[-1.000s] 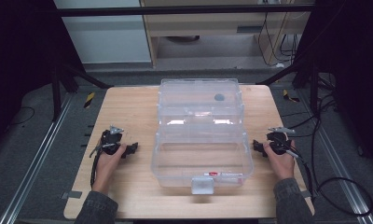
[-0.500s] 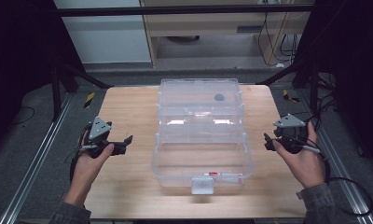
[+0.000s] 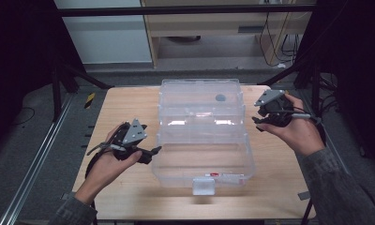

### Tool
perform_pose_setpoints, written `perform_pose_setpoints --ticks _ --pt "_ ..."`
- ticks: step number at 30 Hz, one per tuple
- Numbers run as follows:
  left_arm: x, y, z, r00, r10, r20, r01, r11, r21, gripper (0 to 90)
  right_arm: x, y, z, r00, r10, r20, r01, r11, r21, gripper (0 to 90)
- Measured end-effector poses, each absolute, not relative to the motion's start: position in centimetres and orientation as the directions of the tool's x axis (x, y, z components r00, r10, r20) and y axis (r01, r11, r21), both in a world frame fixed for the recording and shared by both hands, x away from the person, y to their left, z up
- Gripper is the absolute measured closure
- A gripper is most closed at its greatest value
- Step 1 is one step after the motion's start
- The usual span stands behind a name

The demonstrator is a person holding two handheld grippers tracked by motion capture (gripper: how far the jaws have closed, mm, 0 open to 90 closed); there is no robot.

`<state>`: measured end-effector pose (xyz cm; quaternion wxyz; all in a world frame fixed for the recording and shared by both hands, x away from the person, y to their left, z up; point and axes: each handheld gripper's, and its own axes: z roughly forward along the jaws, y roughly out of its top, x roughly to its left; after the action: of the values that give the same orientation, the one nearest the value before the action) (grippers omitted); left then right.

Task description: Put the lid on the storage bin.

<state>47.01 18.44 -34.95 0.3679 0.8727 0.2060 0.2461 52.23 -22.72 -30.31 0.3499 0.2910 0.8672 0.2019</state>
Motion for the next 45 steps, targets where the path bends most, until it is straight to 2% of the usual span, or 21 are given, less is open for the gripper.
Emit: perform_pose_setpoints --ticks 2,5,8,11,17,19,23,25,28,31,37,45 --pt "47.0 18.0 -34.7 0.795 0.534 0.287 0.168 -0.650 0.741 13.2 52.4 -22.4 -30.0 -0.598 0.642 -0.480 0.354 0.749 0.560 27.5" --pt "47.0 16.9 -33.8 0.829 0.502 0.246 0.172 -0.647 0.743 6.8 53.2 -21.1 -29.1 -0.665 0.607 -0.435 0.326 0.760 0.563 31.8" --pt "46.9 16.7 -33.4 0.849 0.481 0.220 0.167 -0.638 0.752 4.1 53.7 -20.3 -28.9 -0.686 0.582 -0.437 0.307 0.775 0.552 34.7" --pt "46.5 16.5 -33.1 0.872 0.436 0.222 0.141 -0.658 0.740 3.9 54.6 -18.8 -28.8 -0.738 0.500 -0.453 0.259 0.830 0.494 39.8" --pt "46.9 16.2 -33.3 0.902 0.396 0.170 0.161 -0.675 0.720 3.3 55.9 -16.8 -28.6 -0.810 0.386 -0.441 0.181 0.880 0.439 45.8" --pt "46.8 15.7 -33.8 0.915 0.353 0.195 0.139 -0.729 0.670 3.8 56.7 -15.9 -28.5 -0.839 0.331 -0.433 0.149 0.904 0.401 49.8" --pt "46.4 15.4 -34.3 0.927 0.315 0.201 0.115 -0.751 0.650 3.6 57.4 -15.3 -28.7 -0.866 0.292 -0.406 0.136 0.918 0.372 54.4" --pt "46.3 15.1 -34.7 0.935 0.298 0.190 0.108 -0.754 0.648 3.4 57.9 -15.0 -29.0 -0.887 0.243 -0.393 0.112 0.939 0.326 56.8" --pt "46.2 15.0 -35.1 0.939 0.282 0.198 0.096 -0.766 0.636 4.0 58.1 -14.9 -29.2 -0.894 0.225 -0.386 0.107 0.947 0.304 58.5" --pt "45.7 14.5 -36.4 0.951 0.269 0.153 0.122 -0.780 0.614 4.1 58.3 -14.9 -29.4 -0.906 0.206 -0.369 0.102 0.954 0.281 62.0" --pt "45.0 14.0 -37.4 0.959 0.242 0.146 0.108 -0.791 0.602 4.9 58.2 -14.9 -29.9 -0.917 0.173 -0.358 0.085 0.965 0.249 66.8" --pt "44.4 14.7 -38.0 0.965 0.227 0.133 0.106 -0.797 0.595 13.9 58.4 -14.4 -29.8 -0.923 0.152 -0.354 0.076 0.973 0.219 73.6"
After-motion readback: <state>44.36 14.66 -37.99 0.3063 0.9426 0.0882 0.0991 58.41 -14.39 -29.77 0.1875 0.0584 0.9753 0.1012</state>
